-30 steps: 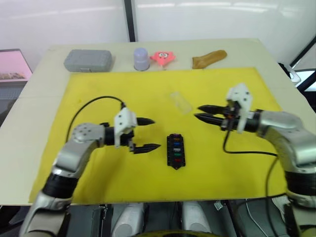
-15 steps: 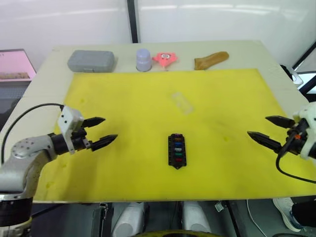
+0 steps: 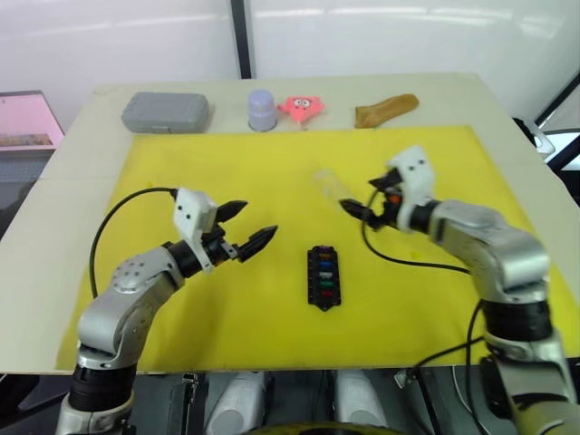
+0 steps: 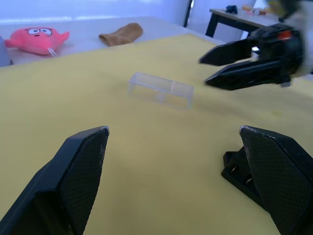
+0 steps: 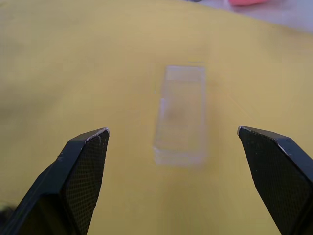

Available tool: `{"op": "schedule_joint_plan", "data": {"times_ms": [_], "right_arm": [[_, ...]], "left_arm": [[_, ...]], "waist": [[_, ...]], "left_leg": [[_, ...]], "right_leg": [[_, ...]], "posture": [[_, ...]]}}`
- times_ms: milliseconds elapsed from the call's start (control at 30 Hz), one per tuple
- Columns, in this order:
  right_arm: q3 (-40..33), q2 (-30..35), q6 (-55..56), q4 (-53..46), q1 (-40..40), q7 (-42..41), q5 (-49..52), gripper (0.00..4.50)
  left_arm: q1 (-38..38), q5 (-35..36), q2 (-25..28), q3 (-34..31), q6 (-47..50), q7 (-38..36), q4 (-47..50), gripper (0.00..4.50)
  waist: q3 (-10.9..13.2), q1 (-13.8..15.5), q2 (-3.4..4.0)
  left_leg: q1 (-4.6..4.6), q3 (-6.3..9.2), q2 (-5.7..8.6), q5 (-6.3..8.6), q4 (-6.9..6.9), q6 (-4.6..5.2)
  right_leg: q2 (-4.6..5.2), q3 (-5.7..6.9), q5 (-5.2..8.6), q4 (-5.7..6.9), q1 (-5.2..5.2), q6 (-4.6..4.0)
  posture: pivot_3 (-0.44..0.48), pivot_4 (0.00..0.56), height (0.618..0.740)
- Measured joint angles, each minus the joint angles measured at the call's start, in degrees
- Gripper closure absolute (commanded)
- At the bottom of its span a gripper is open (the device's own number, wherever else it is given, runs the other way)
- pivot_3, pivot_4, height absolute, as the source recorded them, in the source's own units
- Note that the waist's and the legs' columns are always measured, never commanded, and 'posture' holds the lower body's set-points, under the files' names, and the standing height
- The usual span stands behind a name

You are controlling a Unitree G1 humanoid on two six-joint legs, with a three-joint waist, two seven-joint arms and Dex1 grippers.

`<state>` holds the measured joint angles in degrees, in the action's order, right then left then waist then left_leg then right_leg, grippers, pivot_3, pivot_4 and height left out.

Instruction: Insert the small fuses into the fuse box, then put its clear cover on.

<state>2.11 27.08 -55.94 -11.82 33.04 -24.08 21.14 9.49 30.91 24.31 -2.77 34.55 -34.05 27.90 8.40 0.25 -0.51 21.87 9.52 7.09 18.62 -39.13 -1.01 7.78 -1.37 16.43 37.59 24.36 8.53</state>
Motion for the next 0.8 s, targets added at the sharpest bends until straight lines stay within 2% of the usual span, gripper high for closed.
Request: {"op": "schedule_joint_plan", "data": {"times_ms": [267,600,700,800], "right_arm": [[3.3,-8.4,4.2,13.8,6.3,8.6,-7.6,0.06],[4.4,-12.0,11.8,24.4,9.0,8.7,-12.3,0.06],[4.5,-12.5,12.9,25.0,9.5,7.6,-12.7,0.94],[4.4,-13.1,12.4,24.5,9.5,7.3,-12.7,2.42]], "left_arm": [[-0.6,-1.7,-0.1,1.9,-0.5,1.9,0.6,0.00],[-3.0,-3.0,1.8,2.7,-0.5,2.1,3.5,0.00],[-3.0,-3.0,2.2,2.7,-0.5,2.3,3.8,0.00],[-3.3,-3.1,2.9,2.7,-0.4,2.3,4.0,0.00]], "waist": [[0.0,-0.9,0.01],[0.0,-1.5,0.03],[0.0,-1.5,0.04],[0.0,-1.5,0.04]], "left_leg": [[-0.01,0.03,0.00,0.00,0.04,-0.01],[0.00,0.02,-0.01,0.00,0.10,-0.01],[-0.01,0.02,-0.02,0.00,0.11,-0.01],[0.00,0.02,-0.01,0.00,0.11,-0.01]], "right_leg": [[-0.02,0.02,0.00,0.04,0.04,-0.01],[-0.03,0.01,0.00,0.04,0.10,-0.01],[-0.04,0.01,0.00,0.04,0.10,-0.01],[-0.04,0.01,0.00,0.04,0.10,-0.01]], "posture": [[0.000,0.150,0.740],[0.000,0.150,0.740],[0.000,0.150,0.740],[0.000,0.150,0.740]]}}
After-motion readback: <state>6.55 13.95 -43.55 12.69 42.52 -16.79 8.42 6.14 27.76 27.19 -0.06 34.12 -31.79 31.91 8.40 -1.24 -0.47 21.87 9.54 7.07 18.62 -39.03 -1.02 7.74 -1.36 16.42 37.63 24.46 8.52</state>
